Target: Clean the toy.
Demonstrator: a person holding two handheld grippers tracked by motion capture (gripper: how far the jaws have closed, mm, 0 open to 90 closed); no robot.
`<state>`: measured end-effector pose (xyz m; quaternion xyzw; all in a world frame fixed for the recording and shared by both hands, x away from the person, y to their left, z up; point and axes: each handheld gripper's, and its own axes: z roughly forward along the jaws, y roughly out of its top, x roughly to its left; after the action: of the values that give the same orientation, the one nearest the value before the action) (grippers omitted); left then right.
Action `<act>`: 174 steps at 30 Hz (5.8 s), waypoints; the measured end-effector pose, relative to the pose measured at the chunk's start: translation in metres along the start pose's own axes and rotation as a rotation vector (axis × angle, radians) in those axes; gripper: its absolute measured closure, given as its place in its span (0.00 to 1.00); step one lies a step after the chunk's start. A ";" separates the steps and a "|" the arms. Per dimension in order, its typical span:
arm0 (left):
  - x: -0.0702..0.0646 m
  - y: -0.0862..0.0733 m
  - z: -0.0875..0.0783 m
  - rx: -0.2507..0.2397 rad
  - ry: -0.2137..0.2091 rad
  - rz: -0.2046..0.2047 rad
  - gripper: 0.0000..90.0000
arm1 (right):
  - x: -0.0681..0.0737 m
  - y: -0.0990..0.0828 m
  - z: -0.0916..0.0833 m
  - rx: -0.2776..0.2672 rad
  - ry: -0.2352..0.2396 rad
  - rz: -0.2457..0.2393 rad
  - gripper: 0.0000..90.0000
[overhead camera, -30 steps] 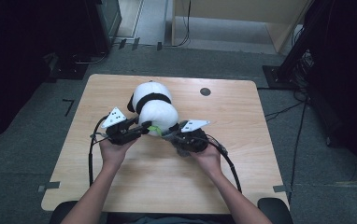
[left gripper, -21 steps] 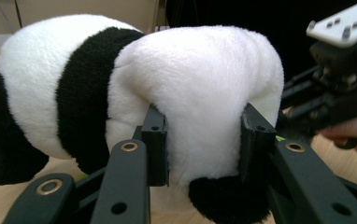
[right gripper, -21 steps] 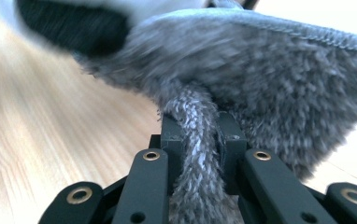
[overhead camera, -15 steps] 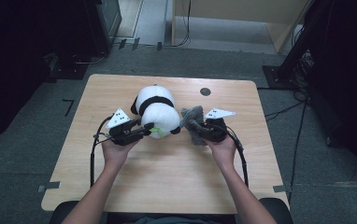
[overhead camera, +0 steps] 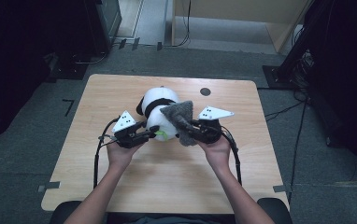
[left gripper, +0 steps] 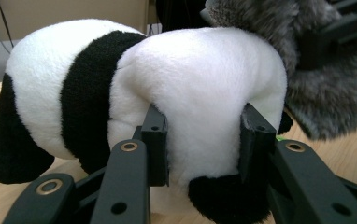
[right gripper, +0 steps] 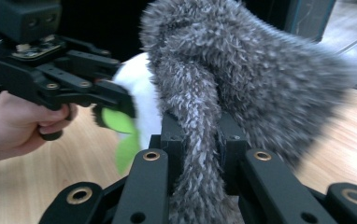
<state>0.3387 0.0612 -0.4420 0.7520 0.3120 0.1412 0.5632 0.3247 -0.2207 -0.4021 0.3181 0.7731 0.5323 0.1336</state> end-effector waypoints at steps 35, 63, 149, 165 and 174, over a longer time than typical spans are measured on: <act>0.011 0.007 -0.019 -0.093 -0.002 -0.066 0.70 | 0.013 -0.049 0.054 0.164 0.078 -0.080 0.87; 0.022 0.007 -0.030 -0.104 0.053 0.011 0.69 | -0.055 -0.059 0.023 0.188 -0.100 0.109 0.86; 0.067 -0.020 -0.060 0.121 0.051 -0.102 0.16 | -0.103 -0.073 -0.029 0.130 -0.331 0.169 0.43; 0.019 -0.016 -0.025 0.138 -0.033 -0.030 0.16 | -0.065 -0.077 -0.021 0.137 -0.244 0.101 0.44; -0.005 -0.023 0.005 0.177 -0.102 -0.012 0.17 | -0.048 -0.082 -0.005 0.154 -0.201 0.074 0.45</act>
<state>0.3306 0.0585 -0.4644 0.8033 0.2987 0.0712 0.5103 0.3302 -0.2732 -0.4807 0.4074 0.7822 0.4413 0.1658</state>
